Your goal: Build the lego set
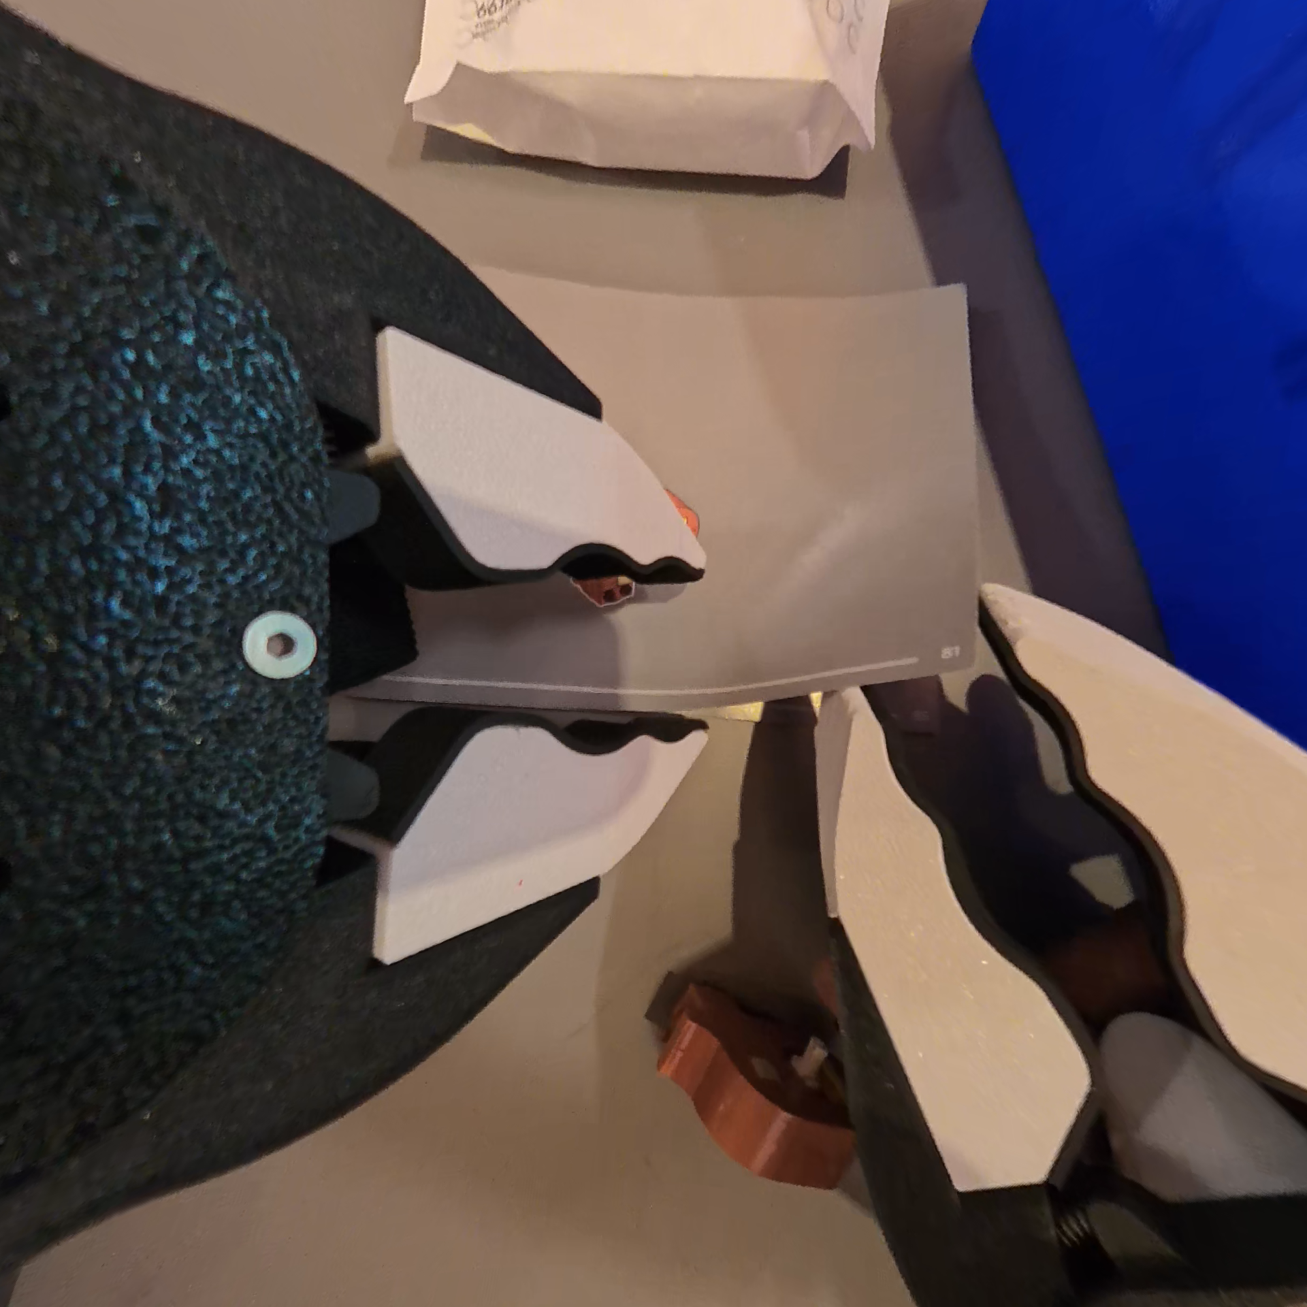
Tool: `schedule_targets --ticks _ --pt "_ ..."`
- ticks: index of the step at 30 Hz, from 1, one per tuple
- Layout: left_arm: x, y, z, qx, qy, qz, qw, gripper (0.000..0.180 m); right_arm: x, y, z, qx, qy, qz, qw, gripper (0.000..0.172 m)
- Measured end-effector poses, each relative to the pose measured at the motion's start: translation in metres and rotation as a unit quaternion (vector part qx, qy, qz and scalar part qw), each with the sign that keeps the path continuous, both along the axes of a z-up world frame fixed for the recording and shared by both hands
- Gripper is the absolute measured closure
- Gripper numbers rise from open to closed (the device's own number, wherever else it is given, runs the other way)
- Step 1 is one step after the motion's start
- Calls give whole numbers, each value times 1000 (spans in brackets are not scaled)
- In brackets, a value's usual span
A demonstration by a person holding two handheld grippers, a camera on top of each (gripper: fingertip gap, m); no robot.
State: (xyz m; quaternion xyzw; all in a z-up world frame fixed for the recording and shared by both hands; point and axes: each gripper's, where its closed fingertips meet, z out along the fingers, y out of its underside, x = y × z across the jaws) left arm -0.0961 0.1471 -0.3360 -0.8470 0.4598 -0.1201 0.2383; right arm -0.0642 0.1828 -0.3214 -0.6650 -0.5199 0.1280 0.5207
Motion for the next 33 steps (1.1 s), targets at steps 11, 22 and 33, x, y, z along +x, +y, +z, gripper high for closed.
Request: schedule_targets --ticks 11,22,33 --pt "8 11 8 25 -37 18 999 145 -4 0 3 8 7 4 1000 146" --pt "2 14 4 14 -45 32 998 145 -5 -2 5 10 5 11 1000 146" --pt "-2 13 2 1 -53 34 998 145 -10 -5 9 17 9 29 999 146"
